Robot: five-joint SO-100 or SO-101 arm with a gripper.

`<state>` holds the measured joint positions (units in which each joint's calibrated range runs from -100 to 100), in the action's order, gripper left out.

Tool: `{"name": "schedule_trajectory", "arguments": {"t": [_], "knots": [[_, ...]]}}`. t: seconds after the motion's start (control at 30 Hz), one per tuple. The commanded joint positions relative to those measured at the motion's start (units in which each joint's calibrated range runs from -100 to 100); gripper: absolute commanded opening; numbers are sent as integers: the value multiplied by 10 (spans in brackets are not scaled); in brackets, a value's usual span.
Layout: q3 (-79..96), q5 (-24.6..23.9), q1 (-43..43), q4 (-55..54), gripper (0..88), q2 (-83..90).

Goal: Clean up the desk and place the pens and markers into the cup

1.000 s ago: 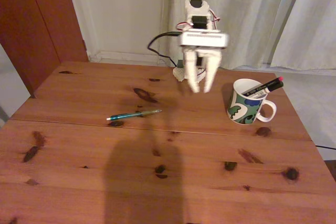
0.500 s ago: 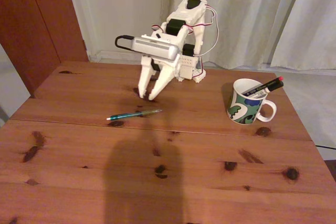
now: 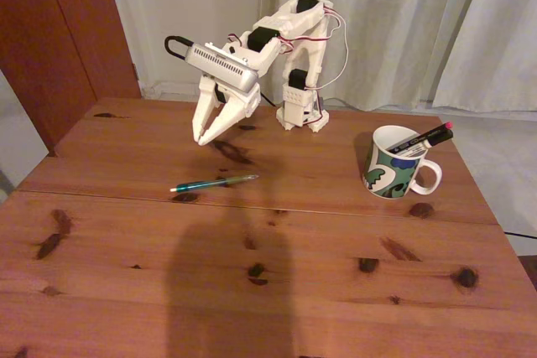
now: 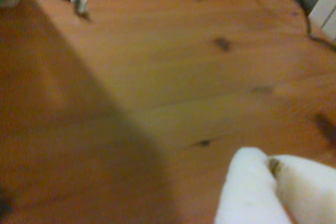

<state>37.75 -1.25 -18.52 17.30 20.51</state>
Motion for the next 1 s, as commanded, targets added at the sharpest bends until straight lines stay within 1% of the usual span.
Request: {"name": "schedule_trajectory", "arguments": {"t": [0.0, 0.1, 0.27, 0.33, 0.4, 0.47, 0.53, 0.57, 0.67, 0.7, 0.73, 0.97], "knots": [[7, 1, -20, -34, 5, 3], [14, 9, -23, -68, 5, 4], [16, 40, -28, -103, 5, 2], [16, 41, -33, -103, 5, 2], [17, 29, -33, -103, 5, 3], [18, 8, -33, -96, 6, 2], [46, -25, -38, -102, 8, -2], [54, -50, -52, -103, 8, -4], [68, -157, -69, -105, 8, -4], [65, -187, -68, -107, 9, -4], [56, -206, -63, -107, 9, -4], [62, -233, -60, -103, 8, -10]]}}
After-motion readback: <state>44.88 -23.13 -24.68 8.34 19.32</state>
